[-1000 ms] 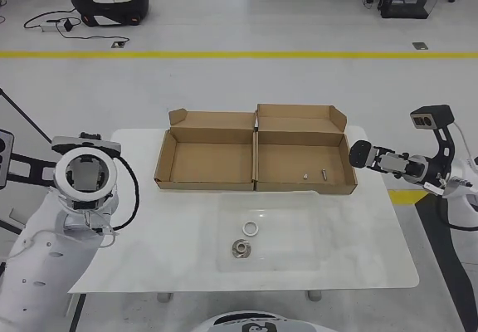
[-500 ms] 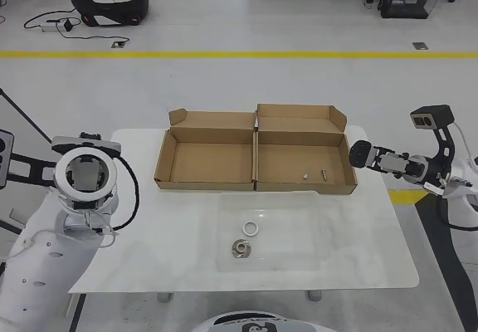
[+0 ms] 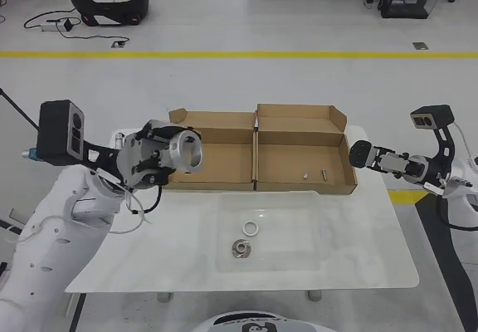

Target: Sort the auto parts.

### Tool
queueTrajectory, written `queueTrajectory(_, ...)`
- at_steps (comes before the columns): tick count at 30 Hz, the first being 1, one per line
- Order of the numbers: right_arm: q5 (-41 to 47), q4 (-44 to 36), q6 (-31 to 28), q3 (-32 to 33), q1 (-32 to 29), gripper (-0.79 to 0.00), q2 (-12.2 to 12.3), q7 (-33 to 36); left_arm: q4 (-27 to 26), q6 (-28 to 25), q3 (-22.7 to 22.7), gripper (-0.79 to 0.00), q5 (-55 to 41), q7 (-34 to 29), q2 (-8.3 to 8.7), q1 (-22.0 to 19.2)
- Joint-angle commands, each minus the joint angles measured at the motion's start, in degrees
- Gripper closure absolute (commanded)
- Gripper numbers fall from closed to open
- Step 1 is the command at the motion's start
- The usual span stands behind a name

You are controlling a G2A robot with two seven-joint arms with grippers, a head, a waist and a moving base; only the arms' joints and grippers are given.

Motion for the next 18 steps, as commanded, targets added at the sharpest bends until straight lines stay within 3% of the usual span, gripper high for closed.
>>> queueTrajectory(1,0.0,0.0,0.0,0.0,0.0,-0.785,0.0,0.0,-0.1,0.5,0.7,0.000,-0.9,-4.1,-0.09,-0.7)
queueTrajectory(8,0.0,0.0,0.0,0.0,0.0,-0.785,0.0,0.0,0.9,4.8,3.4,0.000,-4.8,-10.6,-1.01,-4.2)
queueTrajectory(18,0.0,0.0,0.0,0.0,0.0,-0.785,0.0,0.0,12.6,7.4,12.1,0.000,-8.9,-23.3,-4.00,-21.1)
